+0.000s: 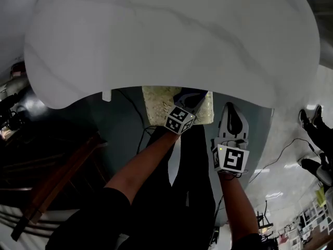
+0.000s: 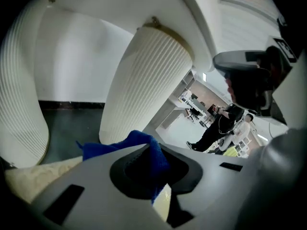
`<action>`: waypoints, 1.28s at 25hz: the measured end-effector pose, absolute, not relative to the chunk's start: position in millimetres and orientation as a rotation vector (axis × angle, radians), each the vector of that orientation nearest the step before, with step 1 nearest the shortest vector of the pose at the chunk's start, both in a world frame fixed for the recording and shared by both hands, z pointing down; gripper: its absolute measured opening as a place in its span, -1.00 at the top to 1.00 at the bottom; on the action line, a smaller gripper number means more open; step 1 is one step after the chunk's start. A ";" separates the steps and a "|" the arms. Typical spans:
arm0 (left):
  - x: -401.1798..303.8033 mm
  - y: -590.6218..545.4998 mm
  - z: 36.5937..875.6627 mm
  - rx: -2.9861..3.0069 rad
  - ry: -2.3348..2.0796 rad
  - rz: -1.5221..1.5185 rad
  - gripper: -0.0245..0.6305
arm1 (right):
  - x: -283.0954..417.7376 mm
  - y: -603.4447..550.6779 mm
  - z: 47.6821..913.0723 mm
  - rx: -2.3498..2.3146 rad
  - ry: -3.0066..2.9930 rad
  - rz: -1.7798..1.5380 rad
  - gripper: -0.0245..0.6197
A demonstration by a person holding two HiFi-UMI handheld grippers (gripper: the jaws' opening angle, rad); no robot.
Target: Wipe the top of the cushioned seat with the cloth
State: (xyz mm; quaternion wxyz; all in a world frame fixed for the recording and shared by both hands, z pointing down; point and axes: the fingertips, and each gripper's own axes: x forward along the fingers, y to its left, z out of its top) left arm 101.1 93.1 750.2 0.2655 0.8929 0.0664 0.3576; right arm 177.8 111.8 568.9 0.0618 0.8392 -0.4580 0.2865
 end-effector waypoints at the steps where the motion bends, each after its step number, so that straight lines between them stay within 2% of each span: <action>1: 93.3 86.8 736.7 2.444 0.179 0.950 0.81 | 174.8 107.9 562.1 2.528 -1.401 0.845 0.80; 8: 1.3 24.0 677.4 2.489 0.009 0.878 0.81 | 137.5 63.3 530.1 2.477 -1.528 0.744 0.80; 17: -145.7 -55.8 637.4 2.396 -0.413 0.740 0.81 | 29.0 27.9 519.6 2.251 -1.684 0.750 0.80; 24: -218.4 -74.0 663.0 2.379 -0.504 0.816 0.81 | -19.0 0.2 521.6 2.201 -1.731 0.775 0.80; 32: -241.2 -50.5 723.4 2.329 -0.481 0.872 0.81 | -43.2 -15.1 543.1 2.224 -1.718 0.770 0.80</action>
